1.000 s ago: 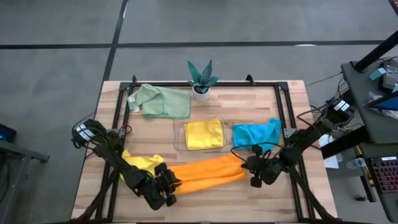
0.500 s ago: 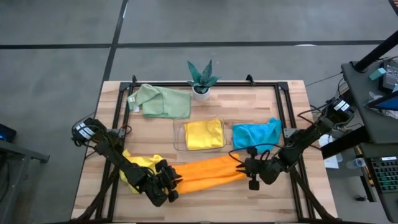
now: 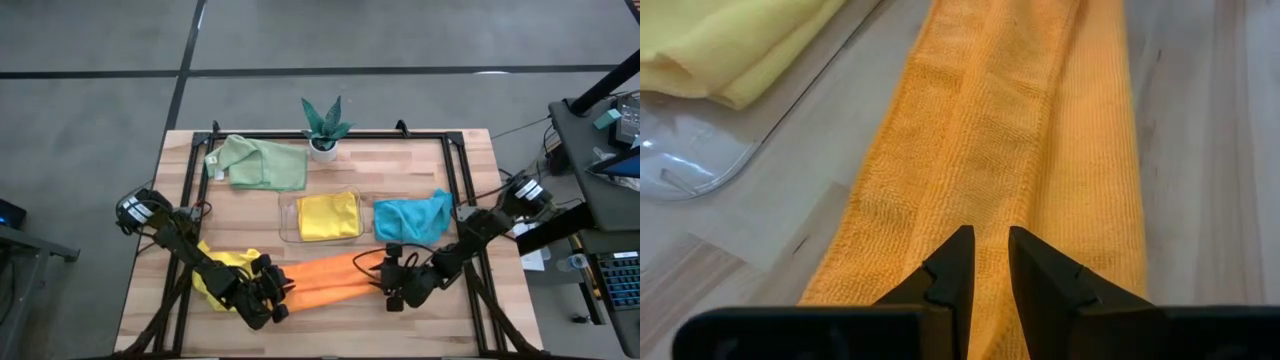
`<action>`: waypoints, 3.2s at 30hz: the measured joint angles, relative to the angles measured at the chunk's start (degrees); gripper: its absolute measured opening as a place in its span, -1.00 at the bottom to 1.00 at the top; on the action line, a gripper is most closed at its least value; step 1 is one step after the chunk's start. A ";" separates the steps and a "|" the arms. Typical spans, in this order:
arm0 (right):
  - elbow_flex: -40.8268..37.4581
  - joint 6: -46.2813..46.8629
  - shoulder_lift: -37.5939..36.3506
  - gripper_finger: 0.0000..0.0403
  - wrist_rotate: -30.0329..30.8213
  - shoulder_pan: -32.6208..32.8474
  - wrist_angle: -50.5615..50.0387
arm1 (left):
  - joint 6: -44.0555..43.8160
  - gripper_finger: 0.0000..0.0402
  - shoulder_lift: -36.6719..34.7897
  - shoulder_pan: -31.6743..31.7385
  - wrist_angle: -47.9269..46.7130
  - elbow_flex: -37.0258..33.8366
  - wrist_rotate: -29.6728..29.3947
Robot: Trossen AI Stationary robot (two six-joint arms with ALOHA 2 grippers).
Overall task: Fold microfiber towels
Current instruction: Fold the orange microfiber towel
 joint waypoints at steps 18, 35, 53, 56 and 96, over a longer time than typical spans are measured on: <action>6.82 -2.66 3.03 -0.92 -0.24 -0.77 -14.23 | -0.03 -0.75 0.00 0.00 0.05 0.02 0.09; 9.00 -3.11 -0.97 -0.96 3.30 -5.37 -25.48 | -0.40 -0.74 -0.65 0.26 -4.80 0.55 -6.97; 8.98 -3.00 -2.17 -0.33 -0.33 -9.01 -27.55 | 3.16 -0.74 -3.13 0.55 -4.41 2.62 3.71; 8.98 -2.55 -3.69 -0.22 -0.40 -8.89 -28.11 | 3.14 -0.74 -3.45 0.50 -4.82 4.04 6.42; 9.07 7.10 2.22 -0.95 -22.48 -0.88 -22.64 | 1.11 -0.74 1.97 0.22 1.48 7.56 13.86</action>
